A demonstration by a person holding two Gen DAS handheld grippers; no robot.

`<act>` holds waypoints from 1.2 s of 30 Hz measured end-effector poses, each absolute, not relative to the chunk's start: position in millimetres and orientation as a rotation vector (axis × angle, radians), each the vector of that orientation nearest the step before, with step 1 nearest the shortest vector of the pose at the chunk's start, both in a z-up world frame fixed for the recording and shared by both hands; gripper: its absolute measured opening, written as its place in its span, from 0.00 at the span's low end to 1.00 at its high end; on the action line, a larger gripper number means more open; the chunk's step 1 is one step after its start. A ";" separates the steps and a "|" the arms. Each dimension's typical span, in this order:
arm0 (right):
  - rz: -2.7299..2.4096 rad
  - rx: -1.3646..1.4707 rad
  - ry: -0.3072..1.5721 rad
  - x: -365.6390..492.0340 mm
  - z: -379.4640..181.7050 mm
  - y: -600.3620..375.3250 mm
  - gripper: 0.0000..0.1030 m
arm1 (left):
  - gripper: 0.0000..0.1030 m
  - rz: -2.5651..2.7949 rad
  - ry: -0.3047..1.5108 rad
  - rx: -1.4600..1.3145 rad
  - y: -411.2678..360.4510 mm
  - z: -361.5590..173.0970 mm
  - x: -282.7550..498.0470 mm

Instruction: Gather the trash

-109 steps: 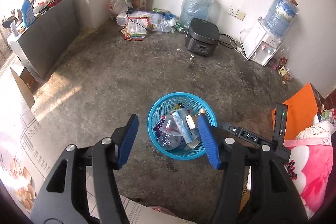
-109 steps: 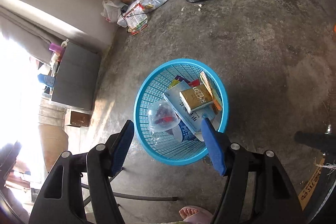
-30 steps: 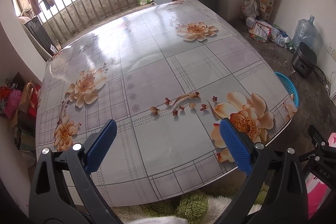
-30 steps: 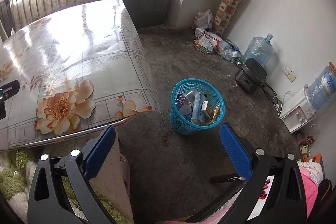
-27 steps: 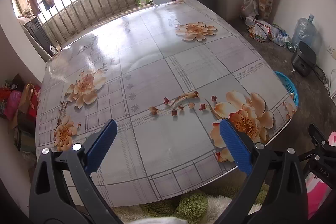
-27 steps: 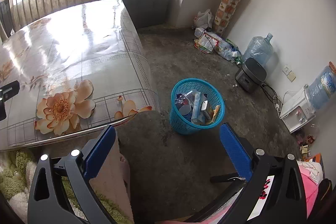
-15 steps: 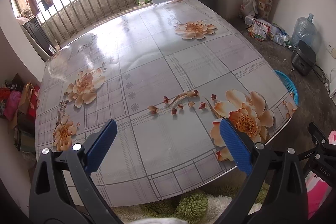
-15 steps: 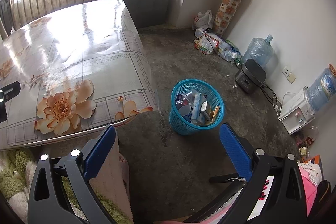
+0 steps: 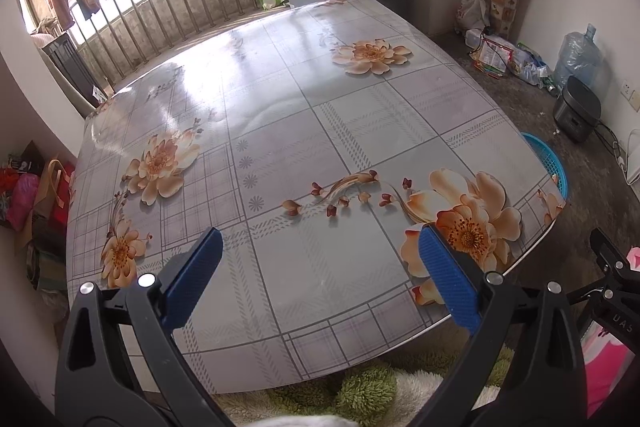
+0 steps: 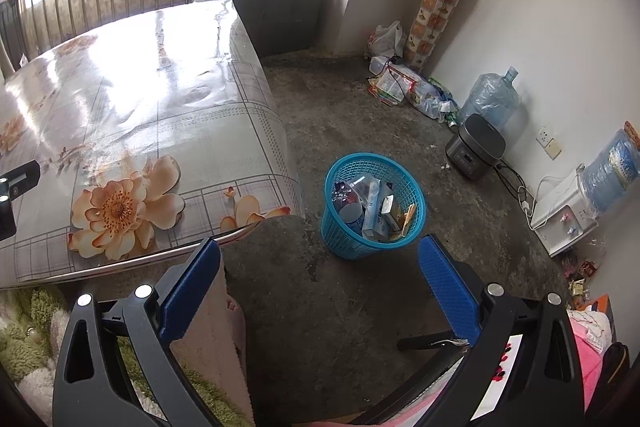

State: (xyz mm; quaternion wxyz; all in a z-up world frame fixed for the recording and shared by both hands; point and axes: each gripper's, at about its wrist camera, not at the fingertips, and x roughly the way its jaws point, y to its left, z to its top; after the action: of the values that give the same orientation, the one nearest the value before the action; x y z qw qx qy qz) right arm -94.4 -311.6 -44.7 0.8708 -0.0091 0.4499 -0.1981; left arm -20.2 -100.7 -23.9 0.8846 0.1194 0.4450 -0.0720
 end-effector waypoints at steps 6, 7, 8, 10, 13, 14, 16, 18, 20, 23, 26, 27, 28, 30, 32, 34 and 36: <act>-0.417 -0.018 0.940 -96.6 -43.0 -313.0 0.94 | 0.91 -0.149 0.925 0.248 -100.5 -23.6 -20.2; -0.417 -0.016 0.940 -96.9 -42.5 -313.6 0.94 | 0.91 -0.149 0.926 0.248 -100.5 -23.7 -20.2; -0.417 -0.016 0.939 -97.0 -42.4 -313.8 0.94 | 0.91 -0.149 0.926 0.248 -100.5 -23.6 -20.3; -0.416 -0.017 0.940 -96.9 -42.5 -313.9 0.94 | 0.91 -0.149 0.926 0.248 -100.6 -23.5 -20.3; -0.417 -0.017 0.940 -96.9 -42.5 -313.9 0.94 | 0.91 -0.150 0.925 0.247 -100.8 -23.5 -20.4; -0.416 -0.017 0.940 -96.9 -42.6 -313.8 0.94 | 0.91 -0.150 0.925 0.247 -100.6 -23.4 -20.2; -0.417 -0.018 0.940 -97.0 -42.5 -313.7 0.94 | 0.91 -0.150 0.926 0.247 -100.7 -23.4 -20.3; -0.417 -0.016 0.939 -97.2 -42.4 -314.2 0.94 | 0.91 -0.149 0.926 0.247 -100.8 -23.2 -20.3; -0.419 -0.017 0.940 -97.0 -42.6 -314.2 0.94 | 0.91 -0.149 0.926 0.247 -100.9 -23.2 -20.4; -0.419 -0.016 0.940 -96.9 -42.2 -314.5 0.94 | 0.91 -0.148 0.927 0.247 -100.9 -23.2 -20.2; -0.419 -0.017 0.941 -97.1 -42.2 -314.1 0.94 | 0.92 -0.149 0.928 0.247 -101.0 -23.7 -20.7; -0.419 -0.017 0.942 -96.6 -42.4 -314.3 0.94 | 0.91 -0.150 0.927 0.247 -100.8 -23.6 -20.4; -0.418 -0.018 0.942 -96.9 -42.1 -314.5 0.94 | 0.91 -0.150 0.927 0.247 -100.9 -23.8 -20.6; -0.419 -0.016 0.940 -96.8 -42.4 -313.9 0.94 | 0.91 -0.150 0.928 0.246 -100.7 -23.4 -20.3; -0.419 -0.016 0.940 -97.0 -42.3 -314.1 0.94 | 0.92 -0.149 0.928 0.246 -100.7 -23.5 -20.3; -0.419 -0.017 0.941 -96.9 -42.2 -314.4 0.94 | 0.91 -0.151 0.929 0.247 -100.4 -23.8 -20.2; -0.418 -0.017 0.942 -96.7 -42.2 -314.4 0.94 | 0.91 -0.151 0.929 0.247 -100.4 -23.7 -20.1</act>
State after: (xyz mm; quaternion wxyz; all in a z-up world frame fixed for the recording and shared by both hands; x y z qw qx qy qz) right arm -96.7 -314.4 -42.2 0.8702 -0.0079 0.4502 -0.2001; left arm -20.1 -100.4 -23.7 0.8839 0.1187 0.4464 -0.0727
